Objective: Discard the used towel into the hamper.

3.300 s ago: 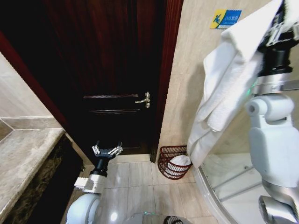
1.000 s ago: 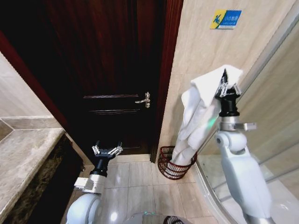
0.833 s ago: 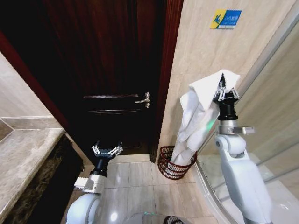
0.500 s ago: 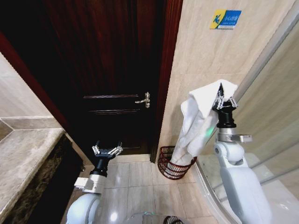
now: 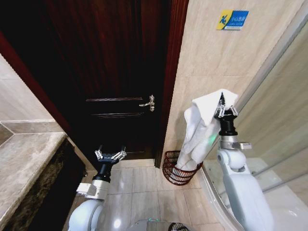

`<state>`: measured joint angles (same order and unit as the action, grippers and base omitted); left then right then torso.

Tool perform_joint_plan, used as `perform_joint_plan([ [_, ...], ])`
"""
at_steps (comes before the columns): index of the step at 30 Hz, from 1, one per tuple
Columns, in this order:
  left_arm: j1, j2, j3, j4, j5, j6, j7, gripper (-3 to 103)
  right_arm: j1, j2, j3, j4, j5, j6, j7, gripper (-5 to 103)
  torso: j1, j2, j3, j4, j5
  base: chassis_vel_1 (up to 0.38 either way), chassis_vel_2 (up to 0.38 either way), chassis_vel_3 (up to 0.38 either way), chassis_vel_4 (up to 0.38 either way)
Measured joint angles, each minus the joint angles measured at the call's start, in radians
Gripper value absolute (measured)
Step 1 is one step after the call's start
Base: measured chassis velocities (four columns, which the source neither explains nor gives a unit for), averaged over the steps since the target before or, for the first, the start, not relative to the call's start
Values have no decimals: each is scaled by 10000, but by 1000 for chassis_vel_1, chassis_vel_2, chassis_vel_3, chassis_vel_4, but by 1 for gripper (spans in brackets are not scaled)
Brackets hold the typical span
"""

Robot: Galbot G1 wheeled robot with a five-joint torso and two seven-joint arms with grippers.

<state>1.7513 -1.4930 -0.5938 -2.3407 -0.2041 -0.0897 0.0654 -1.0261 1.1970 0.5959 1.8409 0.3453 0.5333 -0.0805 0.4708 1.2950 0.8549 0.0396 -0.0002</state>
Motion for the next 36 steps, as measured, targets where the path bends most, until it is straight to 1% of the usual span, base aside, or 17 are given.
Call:
perform_joint_plan([
  [14,0,0,0,0,0,0,0,100,53,94,18,-751,-232,232,-121,4,1,0,0,-1,1,0,0,0,0],
  [22,0,0,0,0,0,0,0,100,120,369,-151,-1189,-402,459,-255,4,0,0,0,0,0,0,0,0,0],
  [25,0,0,0,0,0,0,0,100,178,570,-145,-2013,-541,805,-392,4,0,0,0,1,2,0,0,0,0],
  [27,0,0,0,0,0,0,0,100,187,610,-108,-2278,-587,913,-455,4,1,-1,2,1,6,0,0,0,0],
  [29,0,0,0,0,0,0,0,100,198,636,-45,-2645,-605,1073,-520,4,2,0,2,-1,1,0,0,0,0],
  [36,0,0,0,0,0,0,0,100,244,626,-13,-3042,-590,1228,-631,4,1,0,1,0,1,0,0,0,0],
])
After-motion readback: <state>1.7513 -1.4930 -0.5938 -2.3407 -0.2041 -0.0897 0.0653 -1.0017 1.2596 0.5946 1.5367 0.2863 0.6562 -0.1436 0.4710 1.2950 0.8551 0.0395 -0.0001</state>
